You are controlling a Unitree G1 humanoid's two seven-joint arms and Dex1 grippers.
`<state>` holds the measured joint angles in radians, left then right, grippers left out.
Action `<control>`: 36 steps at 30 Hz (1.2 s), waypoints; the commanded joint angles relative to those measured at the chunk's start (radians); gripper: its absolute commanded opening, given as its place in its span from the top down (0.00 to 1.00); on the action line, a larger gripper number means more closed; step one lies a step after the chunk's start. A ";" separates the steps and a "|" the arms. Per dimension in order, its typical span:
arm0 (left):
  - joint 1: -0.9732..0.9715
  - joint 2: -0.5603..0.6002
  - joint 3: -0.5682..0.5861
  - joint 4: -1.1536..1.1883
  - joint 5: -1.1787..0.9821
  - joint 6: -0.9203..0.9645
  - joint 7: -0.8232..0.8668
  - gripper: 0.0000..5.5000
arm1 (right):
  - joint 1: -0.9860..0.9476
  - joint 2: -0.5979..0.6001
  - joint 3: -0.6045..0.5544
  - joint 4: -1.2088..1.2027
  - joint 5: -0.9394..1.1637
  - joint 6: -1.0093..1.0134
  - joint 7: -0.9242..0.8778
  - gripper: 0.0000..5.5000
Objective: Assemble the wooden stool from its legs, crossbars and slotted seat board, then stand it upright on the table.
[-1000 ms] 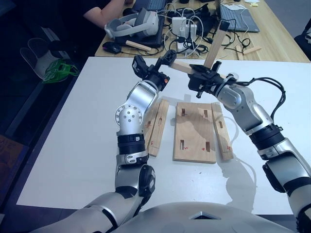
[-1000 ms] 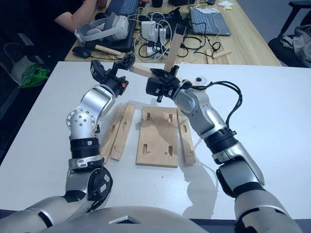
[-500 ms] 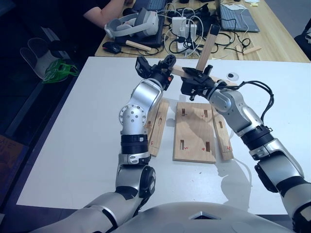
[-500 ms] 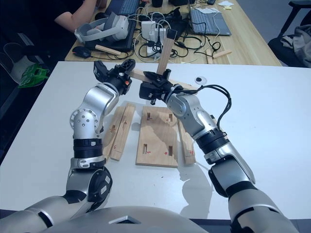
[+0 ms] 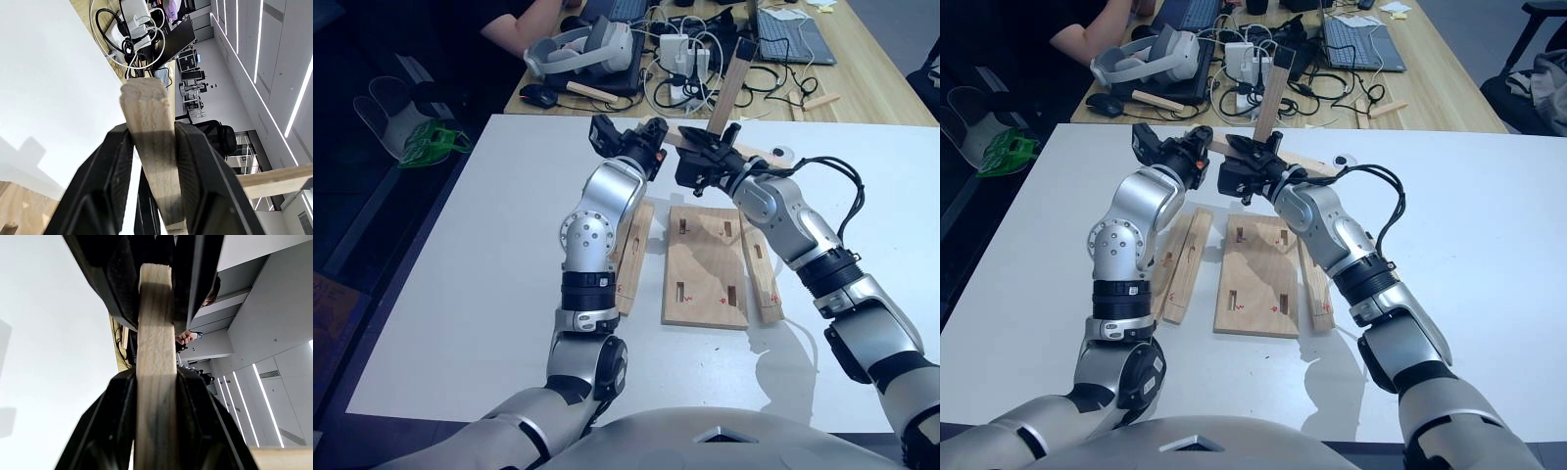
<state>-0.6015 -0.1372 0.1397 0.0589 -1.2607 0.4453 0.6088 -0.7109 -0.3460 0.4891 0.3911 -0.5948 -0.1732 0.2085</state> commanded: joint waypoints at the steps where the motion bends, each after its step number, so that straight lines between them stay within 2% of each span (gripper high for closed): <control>1: -0.120 -0.169 -0.006 -0.025 -0.023 -0.040 0.007 0.79 | -0.026 0.005 0.026 0.019 -0.028 -0.064 0.008 0.75; 8: -0.153 -0.135 0.035 -0.009 -0.013 -0.141 0.012 0.81 | 0.012 -0.021 0.026 -0.005 0.037 -0.164 0.123 0.56; 11: -0.156 -0.112 0.037 -0.002 0.022 -0.179 0.005 0.81 | 0.076 -0.076 0.000 -0.119 0.183 -0.198 0.293 0.46; 13: -0.158 -0.080 0.035 0.000 0.069 -0.205 -0.007 0.81 | 0.134 -0.136 -0.036 -0.242 0.303 -0.137 0.432 0.42; 19: -0.172 0.007 0.061 0.006 0.199 -0.240 -0.071 0.81 | 0.382 -0.430 -0.175 -0.586 0.573 0.187 0.780 0.61; 24: -0.188 0.031 0.100 0.006 0.260 -0.231 -0.111 0.81 | 0.617 -0.656 -0.245 -0.677 0.623 0.295 0.934 0.77; 27: -0.190 0.025 0.117 0.006 0.274 -0.222 -0.120 0.81 | 0.694 -0.707 -0.256 -0.668 0.616 0.284 0.969 0.85; 32: -0.196 0.008 0.133 0.003 0.287 -0.203 -0.126 0.81 | 0.741 -0.759 -0.193 -0.561 0.516 0.217 1.012 0.99; 36: -0.199 0.004 0.145 -0.002 0.292 -0.183 -0.126 0.81 | 0.748 -0.752 -0.170 -0.496 0.480 0.163 1.016 1.00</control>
<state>-0.7640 -0.1136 0.2769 0.0648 -0.9725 0.2516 0.4864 0.0239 -1.0973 0.2928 -0.1373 -0.0768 -0.0068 1.2114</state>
